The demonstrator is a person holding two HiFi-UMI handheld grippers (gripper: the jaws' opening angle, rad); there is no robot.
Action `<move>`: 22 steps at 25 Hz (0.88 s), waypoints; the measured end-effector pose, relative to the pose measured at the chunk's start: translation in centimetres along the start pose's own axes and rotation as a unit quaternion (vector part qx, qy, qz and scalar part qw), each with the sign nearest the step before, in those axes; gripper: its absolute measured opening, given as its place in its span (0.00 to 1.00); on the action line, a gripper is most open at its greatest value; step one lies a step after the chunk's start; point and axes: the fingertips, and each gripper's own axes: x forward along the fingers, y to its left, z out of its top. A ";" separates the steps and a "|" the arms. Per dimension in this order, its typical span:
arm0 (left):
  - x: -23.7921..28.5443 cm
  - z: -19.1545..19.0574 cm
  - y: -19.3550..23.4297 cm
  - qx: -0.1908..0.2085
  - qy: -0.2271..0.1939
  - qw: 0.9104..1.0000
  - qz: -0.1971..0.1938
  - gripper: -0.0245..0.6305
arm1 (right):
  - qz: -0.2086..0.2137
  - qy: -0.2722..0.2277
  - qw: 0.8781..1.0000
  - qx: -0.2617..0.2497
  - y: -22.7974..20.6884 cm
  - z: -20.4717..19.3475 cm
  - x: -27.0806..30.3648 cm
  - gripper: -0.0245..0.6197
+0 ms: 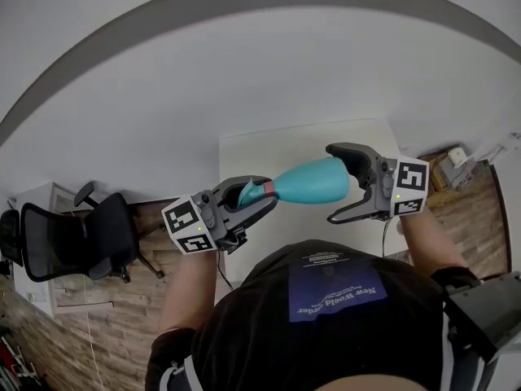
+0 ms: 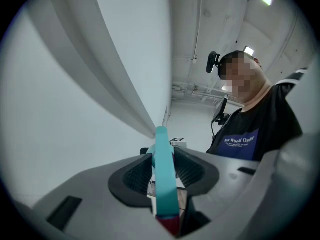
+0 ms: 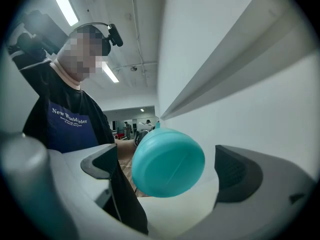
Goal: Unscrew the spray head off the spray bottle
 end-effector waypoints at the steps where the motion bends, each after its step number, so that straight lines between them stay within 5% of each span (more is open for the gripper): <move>1: -0.2 0.0 -0.3 -0.003 -0.003 1.000 -0.004 0.26 | 0.001 0.003 1.000 0.001 0.3 0.0 0.4 0.91; 8: 0.9 -1.0 -0.3 -0.023 -0.011 1.000 -0.019 0.26 | 0.014 0.010 1.000 0.004 1.0 0.4 1.8 0.91; 14: 1.2 0.4 -1.0 -0.049 -0.081 0.995 -0.023 0.26 | 0.013 0.043 0.999 -0.014 2.4 -1.6 2.4 0.90; 17: 1.6 -0.1 -0.9 -0.052 -0.069 0.996 -0.025 0.26 | 0.002 0.017 1.000 0.007 1.6 -0.9 1.4 0.89; 19: 1.7 -0.6 -1.1 -0.054 -0.060 0.996 -0.027 0.26 | -0.007 0.013 1.000 0.007 1.2 -0.5 0.8 0.76; 22: 1.8 -1.2 -1.4 -0.046 -0.037 0.998 -0.028 0.26 | -0.005 0.028 1.000 0.004 1.4 -0.7 0.7 0.76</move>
